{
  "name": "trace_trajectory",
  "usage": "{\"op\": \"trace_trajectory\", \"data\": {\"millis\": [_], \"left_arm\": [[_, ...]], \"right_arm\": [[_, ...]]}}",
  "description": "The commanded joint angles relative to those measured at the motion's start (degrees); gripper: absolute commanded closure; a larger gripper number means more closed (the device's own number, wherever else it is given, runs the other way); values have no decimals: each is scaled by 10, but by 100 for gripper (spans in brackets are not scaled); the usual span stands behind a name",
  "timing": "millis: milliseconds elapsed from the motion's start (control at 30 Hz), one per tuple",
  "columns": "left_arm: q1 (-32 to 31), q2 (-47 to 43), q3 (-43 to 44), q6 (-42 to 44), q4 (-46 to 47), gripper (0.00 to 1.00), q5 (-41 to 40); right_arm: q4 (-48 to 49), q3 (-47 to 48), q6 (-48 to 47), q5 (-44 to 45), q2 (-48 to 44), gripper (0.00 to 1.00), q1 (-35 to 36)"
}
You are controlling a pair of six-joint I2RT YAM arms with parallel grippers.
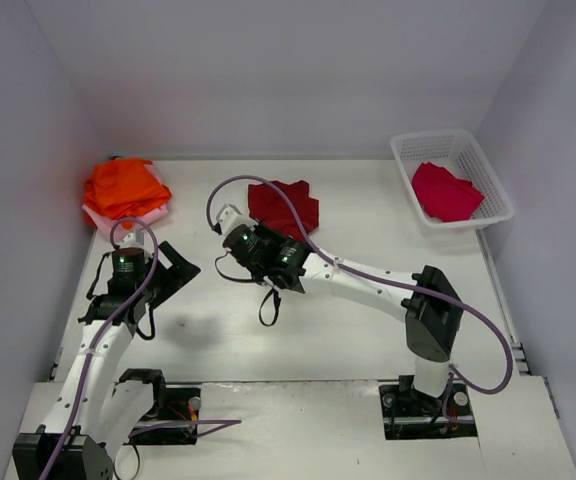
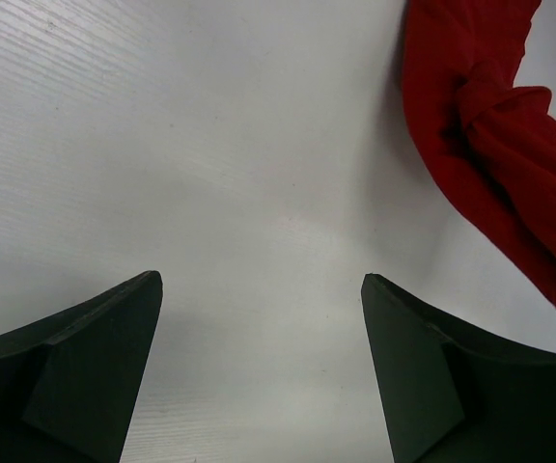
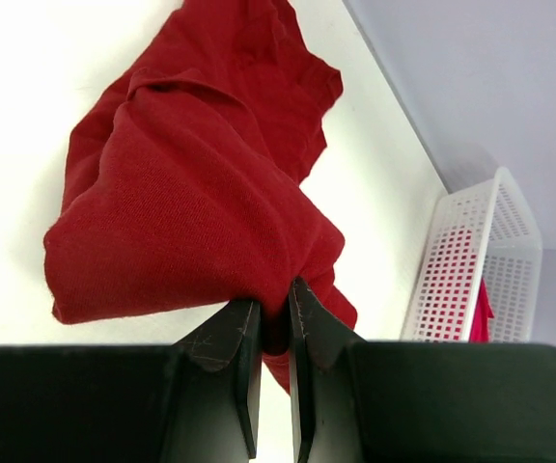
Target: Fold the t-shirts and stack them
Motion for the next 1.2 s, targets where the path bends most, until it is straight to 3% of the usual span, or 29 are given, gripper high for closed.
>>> {"op": "trace_trajectory", "data": {"millis": [0, 467, 1167], "left_arm": [[5, -13, 15, -3, 1, 21, 11], [5, -53, 22, 0, -32, 21, 11], [5, -14, 24, 5, -4, 21, 8]], "right_arm": [[-12, -4, 42, 22, -51, 100, 36], [-64, -28, 122, 43, -70, 100, 90], [-25, 44, 49, -10, -11, 100, 19]]}}
